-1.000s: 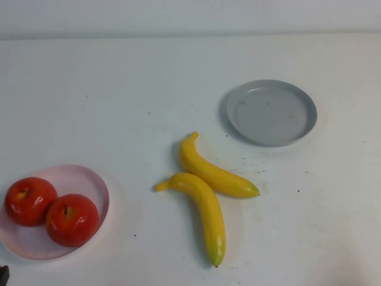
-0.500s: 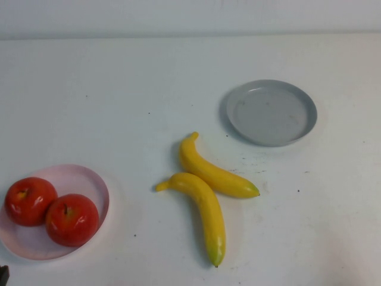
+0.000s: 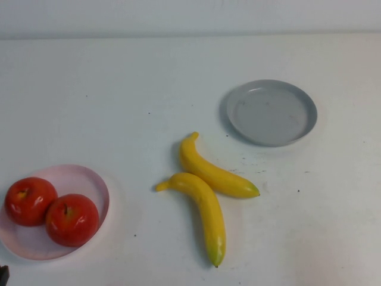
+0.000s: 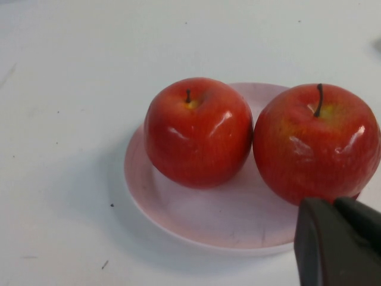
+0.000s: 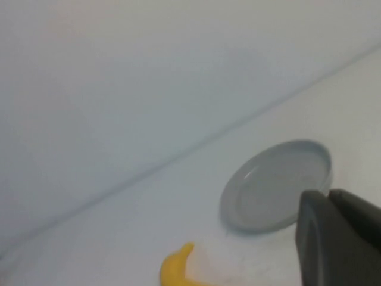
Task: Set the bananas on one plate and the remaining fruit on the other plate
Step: Put another type of fruit in the right plate
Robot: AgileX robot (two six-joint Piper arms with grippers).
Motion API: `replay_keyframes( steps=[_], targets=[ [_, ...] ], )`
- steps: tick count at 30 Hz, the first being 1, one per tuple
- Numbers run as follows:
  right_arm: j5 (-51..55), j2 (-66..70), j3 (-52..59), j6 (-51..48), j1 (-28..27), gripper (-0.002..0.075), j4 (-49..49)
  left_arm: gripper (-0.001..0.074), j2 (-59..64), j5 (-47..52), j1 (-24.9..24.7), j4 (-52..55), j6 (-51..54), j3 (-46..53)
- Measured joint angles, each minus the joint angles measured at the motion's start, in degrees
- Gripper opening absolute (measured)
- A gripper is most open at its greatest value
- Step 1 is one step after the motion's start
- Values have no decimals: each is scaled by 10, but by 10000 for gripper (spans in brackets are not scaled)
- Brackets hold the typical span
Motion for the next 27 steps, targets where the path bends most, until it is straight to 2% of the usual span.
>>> replay_keyframes(
  steps=[9,13,17,20,27],
  targets=[
    [271,311,-228,0,0,-15,-127,1,0,0,0,0,0,0],
    [333,432,-318,0,0,-15,-202,1,0,0,0,0,0,0],
    [352,526,-391,-1,11,-15,-241,1,0,0,0,0,0,0],
    [351,584,-434,-1,48,-15,-254,1,0,0,0,0,0,0],
    [348,714,-545,22,189,-15,-350,1,0,0,0,1,0,0]
  ],
)
